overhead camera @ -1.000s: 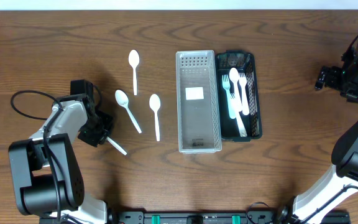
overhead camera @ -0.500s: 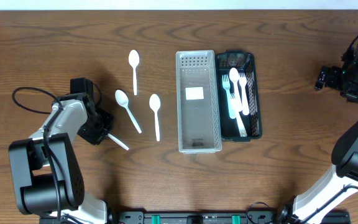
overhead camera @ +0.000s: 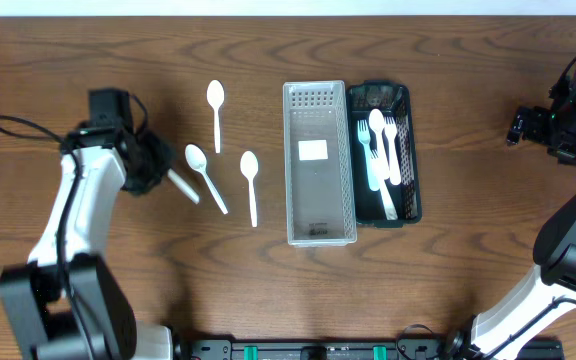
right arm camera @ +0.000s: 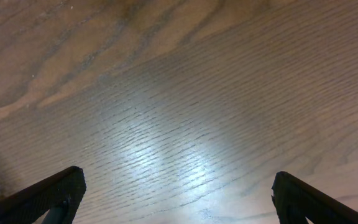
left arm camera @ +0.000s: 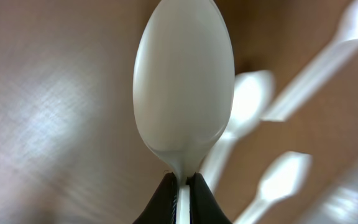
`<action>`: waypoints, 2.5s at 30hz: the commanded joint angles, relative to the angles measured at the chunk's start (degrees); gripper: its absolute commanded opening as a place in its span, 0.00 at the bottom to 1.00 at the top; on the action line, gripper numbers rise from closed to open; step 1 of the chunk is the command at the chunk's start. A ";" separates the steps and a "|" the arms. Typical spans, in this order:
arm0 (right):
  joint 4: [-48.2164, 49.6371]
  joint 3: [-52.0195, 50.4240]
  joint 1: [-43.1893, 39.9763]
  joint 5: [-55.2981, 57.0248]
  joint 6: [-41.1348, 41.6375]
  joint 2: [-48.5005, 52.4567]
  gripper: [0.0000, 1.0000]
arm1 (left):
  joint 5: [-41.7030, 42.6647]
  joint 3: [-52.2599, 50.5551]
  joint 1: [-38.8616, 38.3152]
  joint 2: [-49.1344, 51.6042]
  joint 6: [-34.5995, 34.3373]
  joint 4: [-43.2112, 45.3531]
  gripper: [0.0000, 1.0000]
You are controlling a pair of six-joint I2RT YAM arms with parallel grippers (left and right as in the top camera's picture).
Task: Pack container
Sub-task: 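Carry the spoon into the gray basket and open the left gripper, then move the left gripper back over the middle white spoon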
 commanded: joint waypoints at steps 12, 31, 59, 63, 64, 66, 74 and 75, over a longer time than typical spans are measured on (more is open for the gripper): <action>0.13 -0.07 -0.35 0.04 -0.66 -0.26 0.99 | 9.94 4.96 -22.12 -7.93 10.86 0.24 0.12; 0.13 -0.07 -0.37 0.04 -0.66 -0.26 0.99 | 8.90 4.94 -36.06 -4.50 12.92 4.28 0.38; 0.13 -0.07 -0.35 0.07 -0.66 -0.26 0.99 | -9.99 4.94 -13.68 11.89 1.29 -5.09 0.98; 0.13 -0.07 -0.35 0.07 -0.66 -0.26 0.99 | -10.54 4.94 -13.66 13.75 0.63 -4.98 0.98; 0.13 -0.07 -0.35 0.04 -0.66 -0.26 0.99 | -10.88 4.94 -13.66 14.19 0.63 -4.83 0.98; 0.11 -0.07 -0.35 0.04 -0.66 -0.24 0.99 | -11.08 4.94 -13.66 15.15 0.66 -4.59 0.98; 0.13 -0.07 -0.35 0.07 -0.66 -0.24 0.99 | -11.08 4.94 -13.66 18.23 0.63 -4.35 0.98; 0.11 -0.07 -0.35 0.04 -0.66 -0.26 0.99 | -11.08 4.94 -13.66 18.49 0.63 -4.24 0.98</action>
